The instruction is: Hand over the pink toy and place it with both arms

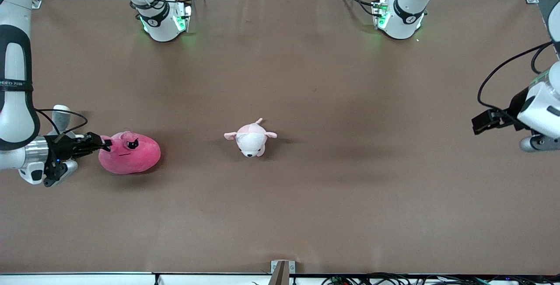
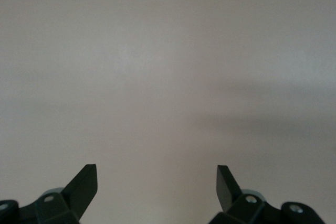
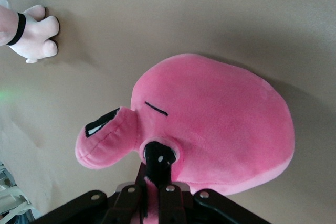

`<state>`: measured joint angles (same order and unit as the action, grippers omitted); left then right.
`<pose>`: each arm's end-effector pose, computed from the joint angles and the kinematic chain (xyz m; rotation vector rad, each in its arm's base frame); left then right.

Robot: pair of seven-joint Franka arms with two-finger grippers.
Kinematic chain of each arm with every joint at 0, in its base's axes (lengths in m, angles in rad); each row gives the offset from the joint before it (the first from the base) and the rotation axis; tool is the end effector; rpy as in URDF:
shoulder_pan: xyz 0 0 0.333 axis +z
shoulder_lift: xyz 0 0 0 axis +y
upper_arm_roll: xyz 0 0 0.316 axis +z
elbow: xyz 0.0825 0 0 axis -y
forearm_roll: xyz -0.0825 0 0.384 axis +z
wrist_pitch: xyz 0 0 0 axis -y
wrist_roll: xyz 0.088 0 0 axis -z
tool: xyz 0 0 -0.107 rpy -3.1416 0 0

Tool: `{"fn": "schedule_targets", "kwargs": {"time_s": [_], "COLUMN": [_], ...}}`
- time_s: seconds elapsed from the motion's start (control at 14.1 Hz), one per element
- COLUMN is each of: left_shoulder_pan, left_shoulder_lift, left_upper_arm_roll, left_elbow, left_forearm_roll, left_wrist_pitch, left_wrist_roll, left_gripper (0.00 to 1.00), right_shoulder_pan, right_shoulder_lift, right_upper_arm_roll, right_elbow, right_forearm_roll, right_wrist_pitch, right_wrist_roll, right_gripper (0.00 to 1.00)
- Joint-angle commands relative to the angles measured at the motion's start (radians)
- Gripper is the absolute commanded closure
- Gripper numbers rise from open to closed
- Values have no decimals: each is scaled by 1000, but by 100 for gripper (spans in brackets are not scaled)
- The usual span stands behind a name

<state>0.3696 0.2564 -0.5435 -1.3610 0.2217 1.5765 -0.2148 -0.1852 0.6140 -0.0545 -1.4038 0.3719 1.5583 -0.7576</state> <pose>0.6233 -0.0416 0.5914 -3.0509 -0.0813 -0.0180 0.6574 -0.1137 0.3231 -2.5516 -0.5675 0.3205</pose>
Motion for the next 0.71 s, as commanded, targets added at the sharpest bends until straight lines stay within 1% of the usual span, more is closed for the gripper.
{"fn": "schedule_targets", "kwargs": {"time_s": [0.0,0.07,0.21,0.28,0.36,0.43,0.64], "left_shoulder_pan": [-24,-64,-205,-237,-242,-248,-297], "left_shoulder_lift": [-58,-78,-117,-124,-140,-160,-206], "left_upper_arm_roll": [84,143,314,364,385,399,487], "left_elbow": [-20,-23,-26,-26,-30,-56,-92], "left_forearm_roll": [-70,-93,-120,-131,-154,-172,-194], "left_wrist_pitch": [-39,-41,-88,-98,-101,-101,-99], "left_wrist_roll": [96,133,170,186,207,222,261], "left_gripper": [0,0,0,0,0,0,0], "right_shoulder_pan": [-17,-10,-8,-8,-8,-8,-8], "right_shoulder_lift": [18,18,13,12,10,3,-23], "right_upper_arm_roll": [18,18,18,18,18,18,16], "right_elbow": [19,19,23,44,77,98,144], "right_forearm_roll": [13,12,10,12,7,2,1], "right_wrist_pitch": [26,37,40,36,25,19,-7], "right_wrist_roll": [-9,3,9,39,75,84,87], "right_gripper": [71,1,0,0,0,0,0]}}
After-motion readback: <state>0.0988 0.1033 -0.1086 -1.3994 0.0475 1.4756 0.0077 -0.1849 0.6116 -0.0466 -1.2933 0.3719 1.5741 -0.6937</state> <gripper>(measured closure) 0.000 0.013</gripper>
